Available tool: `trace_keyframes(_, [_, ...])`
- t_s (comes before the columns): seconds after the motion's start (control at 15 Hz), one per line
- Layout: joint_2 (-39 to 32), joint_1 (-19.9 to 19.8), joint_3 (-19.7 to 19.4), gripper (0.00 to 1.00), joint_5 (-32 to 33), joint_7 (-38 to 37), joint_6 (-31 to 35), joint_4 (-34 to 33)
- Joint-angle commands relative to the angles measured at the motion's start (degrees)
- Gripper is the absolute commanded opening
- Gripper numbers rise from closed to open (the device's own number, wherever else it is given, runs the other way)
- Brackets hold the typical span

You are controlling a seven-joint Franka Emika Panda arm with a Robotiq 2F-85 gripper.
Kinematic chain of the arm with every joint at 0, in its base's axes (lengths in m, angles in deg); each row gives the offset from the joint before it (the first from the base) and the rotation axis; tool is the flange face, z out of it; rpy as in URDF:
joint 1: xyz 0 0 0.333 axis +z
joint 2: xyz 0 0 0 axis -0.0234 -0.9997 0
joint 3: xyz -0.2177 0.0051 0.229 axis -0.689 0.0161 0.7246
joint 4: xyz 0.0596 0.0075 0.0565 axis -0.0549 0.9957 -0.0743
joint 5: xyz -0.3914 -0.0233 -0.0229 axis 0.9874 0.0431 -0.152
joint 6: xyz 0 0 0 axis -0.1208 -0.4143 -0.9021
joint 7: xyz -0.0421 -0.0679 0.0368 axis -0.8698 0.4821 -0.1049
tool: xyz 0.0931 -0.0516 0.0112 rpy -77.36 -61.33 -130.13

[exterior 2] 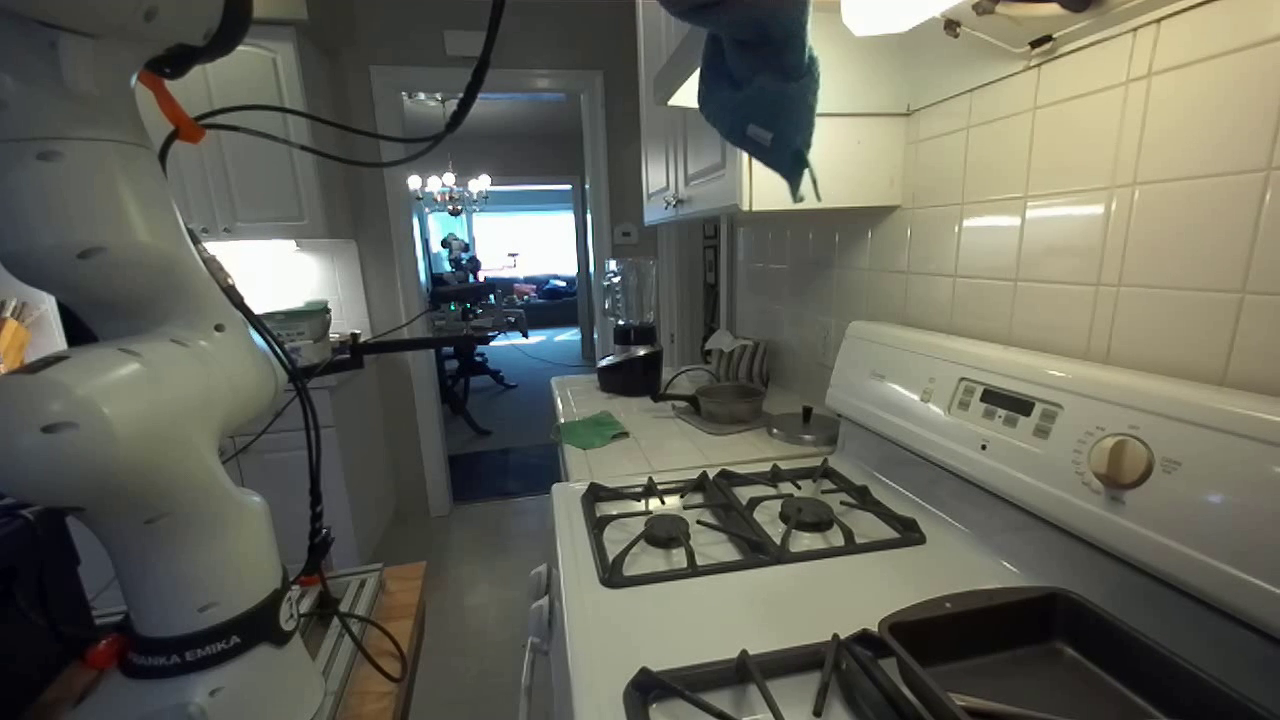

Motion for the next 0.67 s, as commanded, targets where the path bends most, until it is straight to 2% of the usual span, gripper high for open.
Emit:
trace_keyframes(0.0, [2.76,0.36,1.13,0.02,1.09,-0.76,0.07,4.62])
trace_keyframes(0.2, [2.81,0.32,1.31,0.02,0.29,-0.49,-1.95,6.46])
trace_keyframes(0.6, [3.64,0.29,2.42,0.02,2.89,0.58,0.39,10.04])
